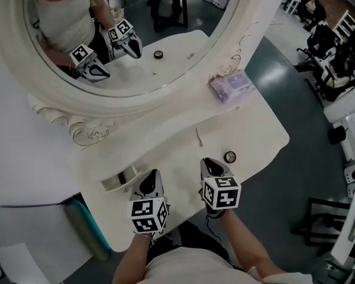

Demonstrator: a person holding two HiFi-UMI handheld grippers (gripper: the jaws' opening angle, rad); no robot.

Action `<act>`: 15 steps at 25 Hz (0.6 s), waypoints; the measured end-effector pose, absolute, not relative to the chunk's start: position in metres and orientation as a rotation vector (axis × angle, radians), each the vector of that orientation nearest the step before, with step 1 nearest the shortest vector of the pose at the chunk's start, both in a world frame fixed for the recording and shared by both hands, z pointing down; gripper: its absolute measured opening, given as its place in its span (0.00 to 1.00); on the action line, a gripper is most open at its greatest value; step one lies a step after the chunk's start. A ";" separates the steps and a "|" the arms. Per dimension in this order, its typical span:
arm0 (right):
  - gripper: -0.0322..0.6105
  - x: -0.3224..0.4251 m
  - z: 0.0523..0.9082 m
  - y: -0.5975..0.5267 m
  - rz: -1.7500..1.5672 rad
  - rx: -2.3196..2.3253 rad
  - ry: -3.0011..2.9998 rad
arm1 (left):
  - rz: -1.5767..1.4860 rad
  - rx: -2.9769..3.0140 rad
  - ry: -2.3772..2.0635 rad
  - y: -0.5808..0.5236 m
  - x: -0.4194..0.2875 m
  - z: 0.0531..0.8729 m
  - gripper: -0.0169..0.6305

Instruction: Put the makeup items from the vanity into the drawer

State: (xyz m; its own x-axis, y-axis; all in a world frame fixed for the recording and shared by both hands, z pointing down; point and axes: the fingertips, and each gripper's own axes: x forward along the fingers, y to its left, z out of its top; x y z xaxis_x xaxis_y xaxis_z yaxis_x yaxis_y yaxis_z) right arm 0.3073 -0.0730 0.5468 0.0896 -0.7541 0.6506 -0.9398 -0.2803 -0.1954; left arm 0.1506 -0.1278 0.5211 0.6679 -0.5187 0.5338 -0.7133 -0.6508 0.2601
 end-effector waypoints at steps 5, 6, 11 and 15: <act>0.09 0.328 0.565 -0.089 1.002 2.079 -1.682 | 0.626 2.400 -0.959 -0.133 0.165 0.538 0.03; 0.09 0.331 0.569 -0.092 1.008 2.074 -1.678 | 0.634 2.390 -0.962 -0.134 0.166 0.542 0.03; 0.11 0.344 0.590 -0.104 1.037 2.043 -1.662 | 0.666 2.357 -0.957 -0.139 0.177 0.557 0.03; 0.17 0.350 0.604 -0.113 1.042 2.017 -1.641 | 0.685 2.347 -0.936 -0.138 0.186 0.567 0.03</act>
